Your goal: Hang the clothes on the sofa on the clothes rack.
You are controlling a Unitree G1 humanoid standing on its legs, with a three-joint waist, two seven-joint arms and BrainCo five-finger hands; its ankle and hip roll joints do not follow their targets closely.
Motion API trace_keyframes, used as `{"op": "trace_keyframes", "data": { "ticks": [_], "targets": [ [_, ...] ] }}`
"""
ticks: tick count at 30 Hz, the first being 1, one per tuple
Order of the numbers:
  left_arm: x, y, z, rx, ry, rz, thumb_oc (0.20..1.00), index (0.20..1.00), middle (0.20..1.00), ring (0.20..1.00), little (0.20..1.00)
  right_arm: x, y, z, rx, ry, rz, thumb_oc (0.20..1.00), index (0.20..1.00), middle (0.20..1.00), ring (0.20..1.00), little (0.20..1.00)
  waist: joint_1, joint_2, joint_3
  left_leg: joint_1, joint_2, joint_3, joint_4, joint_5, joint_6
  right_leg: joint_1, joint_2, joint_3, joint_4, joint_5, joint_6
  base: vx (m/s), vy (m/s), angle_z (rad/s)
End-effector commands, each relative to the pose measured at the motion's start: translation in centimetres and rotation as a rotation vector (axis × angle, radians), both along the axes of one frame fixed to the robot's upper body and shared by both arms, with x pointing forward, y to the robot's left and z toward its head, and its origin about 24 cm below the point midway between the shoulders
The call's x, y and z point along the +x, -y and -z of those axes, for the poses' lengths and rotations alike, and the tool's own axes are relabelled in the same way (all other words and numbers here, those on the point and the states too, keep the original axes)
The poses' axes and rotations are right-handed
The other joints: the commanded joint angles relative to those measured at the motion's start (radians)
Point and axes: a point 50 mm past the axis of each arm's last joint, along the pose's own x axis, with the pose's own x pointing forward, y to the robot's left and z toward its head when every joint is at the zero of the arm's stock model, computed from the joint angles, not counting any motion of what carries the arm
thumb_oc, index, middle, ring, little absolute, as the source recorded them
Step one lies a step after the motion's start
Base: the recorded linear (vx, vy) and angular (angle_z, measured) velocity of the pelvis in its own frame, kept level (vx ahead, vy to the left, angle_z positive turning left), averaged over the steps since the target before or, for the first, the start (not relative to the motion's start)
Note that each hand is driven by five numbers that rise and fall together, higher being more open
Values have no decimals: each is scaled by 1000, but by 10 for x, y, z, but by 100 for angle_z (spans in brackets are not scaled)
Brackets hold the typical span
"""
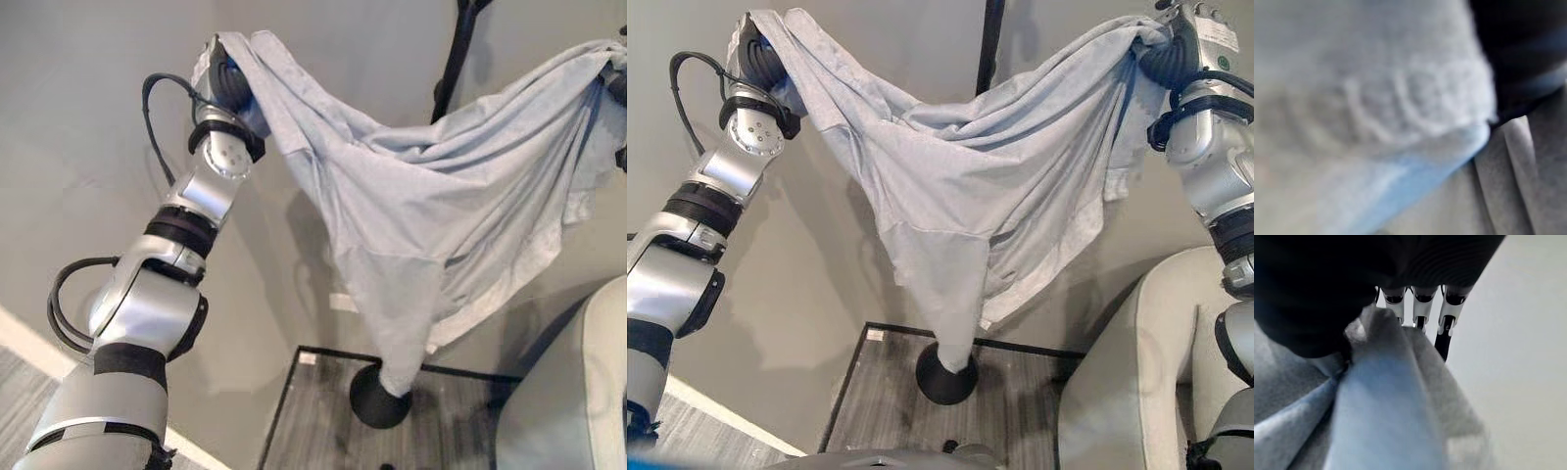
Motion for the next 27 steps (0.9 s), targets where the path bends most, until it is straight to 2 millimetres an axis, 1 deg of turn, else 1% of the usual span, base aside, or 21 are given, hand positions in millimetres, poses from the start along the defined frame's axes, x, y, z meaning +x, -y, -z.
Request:
{"op": "trace_keyframes", "data": {
  "ticks": [1, 2, 5, 7, 8, 9, 11, 12, 13, 14, 15, 16, 17, 18, 19, 20, 21, 22, 25, 26, 27],
  "targets": [
    [-10, -25, -34, 25, 99, -60, 200, 200, 200, 200, 200, -18, 20, -45, 44, 186, 68, 200, 200, 200, 200, 200, 12, -19, -36, 50, 17, 8, 27, 116, 11, -53, -63, 60, -9, -62, 125, 85, -43, -4],
    [-10, -26, -35, 22, 101, -61, 200, 200, 200, 200, 200, -18, 20, -47, 41, 188, 66, 200, 200, 200, 200, 200, 10, -16, -35, 51, 18, 8, 23, 119, 10, -53, -62, 59, -11, -61, 124, 120, -61, -1],
    [-10, -34, -46, 14, 112, -101, 200, 200, 200, 200, 200, -14, 25, -51, 51, 175, 104, 200, 200, 200, 200, 200, 15, -11, -45, 48, 29, 2, 24, 189, -4, -38, -48, 52, -34, -63, 117, 115, -71, -2],
    [-12, -44, -50, 15, 109, -135, 200, 200, 200, 200, 200, -11, 28, -50, 50, 153, 130, 200, 200, 200, 200, 200, 17, -11, -51, 50, 38, 1, 24, 216, -10, -32, -39, 49, -42, -67, 110, 95, -67, 1],
    [-12, -44, -50, 14, 109, -136, 200, 200, 200, 200, 200, -11, 28, -51, 49, 153, 130, 200, 200, 200, 200, 200, 17, -10, -50, 50, 38, 1, 24, 216, -10, -32, -39, 49, -43, -67, 110, 116, -85, -1],
    [-13, -53, -50, 28, 101, -175, 200, 200, 200, 200, 200, -7, 30, -44, 66, 127, 144, 200, 200, 200, 200, 200, 19, -12, -57, 51, 48, -2, 30, 245, -16, -20, -27, 48, -58, -70, 104, 134, -96, -2],
    [-14, -64, -43, 39, 73, -213, 200, 200, 200, 200, 200, -2, 34, -30, 73, 76, 159, 200, 200, 200, 200, 200, 22, -12, -64, 57, 59, 0, 34, 264, -19, -6, -14, 44, -71, -79, 97, 175, -125, -2],
    [-13, -75, -26, 36, 16, -244, 200, 200, 200, 200, 200, 1, 39, -12, 91, 24, 176, 200, 200, 200, 200, 200, 26, -11, -66, 57, 69, -2, 40, 288, -21, 4, -4, 43, -79, -87, 90, 157, -115, -5],
    [-13, -81, -13, 35, -23, -258, 200, 200, 200, 200, 200, 3, 41, 2, 102, -16, 179, 200, 200, 200, 200, 200, 27, -12, -68, 57, 73, -3, 41, 298, -21, 9, 1, 41, -82, -92, 86, 113, -84, -2],
    [-13, -81, -13, 35, -24, -258, 200, 200, 200, 200, 200, 3, 41, 2, 102, -16, 179, 200, 200, 200, 200, 200, 27, -12, -69, 57, 73, -3, 41, 298, -21, 9, 1, 41, -82, -92, 86, 75, -62, 8],
    [-13, -87, 3, 27, -69, -271, 200, 200, 200, 200, 200, 5, 42, 19, 108, -65, 181, 200, 200, 200, 200, 200, 30, -13, -67, 55, 78, -4, 46, 307, -20, 13, 6, 39, -85, -97, 82, 101, -84, 11],
    [-14, -98, 34, 3, -159, -294, 200, 200, 200, 200, 200, 7, 45, 49, 128, -156, 185, 200, 200, 200, 200, 200, 29, -13, -66, 54, 87, -5, 48, 323, -21, 18, 13, 36, -88, -106, 75, 101, -84, 11],
    [-14, -98, 34, 3, -160, -293, 200, 200, 200, 200, 200, 7, 45, 49, 129, -156, 185, 200, 200, 200, 200, 200, 30, -13, -67, 54, 87, -5, 48, 323, -21, 18, 13, 35, -88, -106, 75, 134, -102, 10],
    [-17, -104, 71, -33, -264, -305, 200, 200, 200, 200, 200, 8, 44, 82, 153, -251, 176, 200, 200, 200, 200, 200, 30, -8, -59, 60, 100, 0, 47, 334, -23, 23, 22, 34, -92, -114, 68, 66, -51, 8],
    [-17, -104, 71, -31, -265, -304, 200, 200, 200, 200, 200, 8, 45, 83, 153, -252, 177, 200, 200, 200, 200, 200, 29, -11, -62, 56, 98, -2, 46, 337, -22, 20, 20, 33, -92, -112, 68, 109, -94, 7],
    [-21, -103, 108, -62, -353, -299, 200, 200, 200, 200, 200, 8, 40, 110, 170, -319, 157, 200, 200, 200, 200, 200, 30, -11, -55, 44, 105, -2, 45, 360, -28, 14, 24, 32, -98, -113, 66, 46, -60, 4],
    [-23, -103, 118, -73, -378, -296, 200, 200, 200, 200, 200, 7, 39, 117, 174, -339, 155, 200, 200, 200, 200, 200, 31, -12, -54, 40, 108, -2, 43, 363, -29, 9, 25, 31, -100, -114, 65, 50, -60, 4],
    [-23, -103, 118, -73, -379, -296, 200, 200, 200, 200, 200, 7, 39, 117, 174, -339, 155, 200, 200, 200, 200, 200, 31, -11, -55, 39, 108, -2, 43, 363, -29, 8, 26, 31, -100, -114, 65, 25, -43, 2],
    [-32, -95, 166, -164, -493, -278, 200, 200, 200, 200, 200, 9, 26, 153, 177, -445, 120, 200, 200, 200, 200, 200, 33, -14, -34, 13, 122, 7, 31, 387, -39, -25, 32, 35, -101, -114, 61, 9, -60, 0],
    [-32, -95, 167, -165, -493, -279, 200, 200, 200, 200, 200, 9, 26, 153, 176, -446, 119, 200, 200, 200, 200, 200, 33, -14, -36, 12, 122, 7, 31, 387, -39, -27, 33, 36, -101, -114, 61, -28, -46, 4],
    [-33, -90, 176, -186, -513, -266, 200, 200, 200, 200, 200, 9, 23, 162, 191, -466, 112, 200, 200, 200, 200, 200, 34, -15, -29, 1, 123, 7, 31, 393, -40, -39, 34, 36, -99, -113, 60, -41, -34, 4]
  ]
}}
